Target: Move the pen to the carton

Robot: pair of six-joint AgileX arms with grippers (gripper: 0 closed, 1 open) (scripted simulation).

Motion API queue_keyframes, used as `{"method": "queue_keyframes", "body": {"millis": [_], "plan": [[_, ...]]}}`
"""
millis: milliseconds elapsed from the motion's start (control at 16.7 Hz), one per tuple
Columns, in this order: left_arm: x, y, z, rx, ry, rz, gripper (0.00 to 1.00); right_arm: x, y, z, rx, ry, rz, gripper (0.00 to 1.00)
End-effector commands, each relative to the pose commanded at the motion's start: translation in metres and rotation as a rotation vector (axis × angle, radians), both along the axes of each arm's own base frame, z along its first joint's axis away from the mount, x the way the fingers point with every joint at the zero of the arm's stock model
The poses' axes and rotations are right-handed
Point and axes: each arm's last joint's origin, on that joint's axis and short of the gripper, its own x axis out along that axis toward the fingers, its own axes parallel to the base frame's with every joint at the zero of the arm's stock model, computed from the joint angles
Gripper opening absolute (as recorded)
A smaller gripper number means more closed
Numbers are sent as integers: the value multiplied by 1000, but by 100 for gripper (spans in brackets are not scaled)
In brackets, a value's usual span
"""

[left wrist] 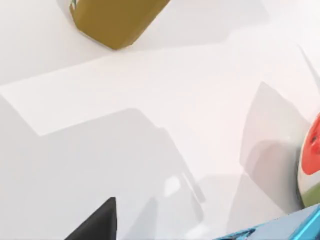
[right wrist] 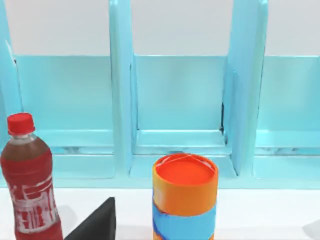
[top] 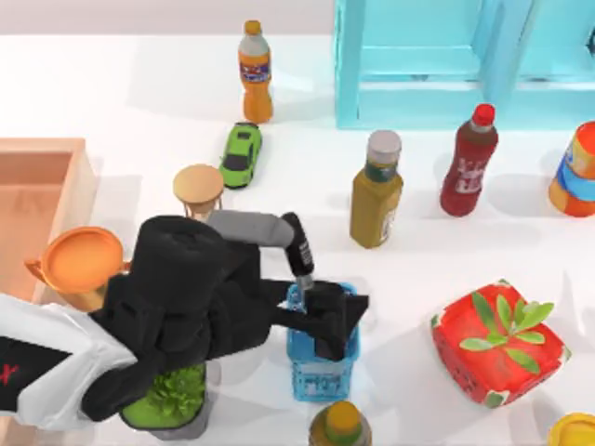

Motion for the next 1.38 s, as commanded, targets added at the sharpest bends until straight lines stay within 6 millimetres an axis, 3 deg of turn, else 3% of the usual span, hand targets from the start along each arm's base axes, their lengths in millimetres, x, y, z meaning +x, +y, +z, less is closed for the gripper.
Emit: {"method": "queue_keyframes", "body": {"millis": [720, 1200, 1260, 1380], "plan": [[0, 0, 0, 0, 0, 0, 2, 0, 0, 0, 0, 0, 0, 100], [0, 0, 0, 0, 0, 0, 0, 0, 0, 0, 0, 0, 0, 100], [6, -2, 11, -28, -40, 8, 0, 0, 0, 0, 0, 0, 0, 100], [8, -2, 12, -26, -40, 3, 0, 0, 0, 0, 0, 0, 0, 100]]}}
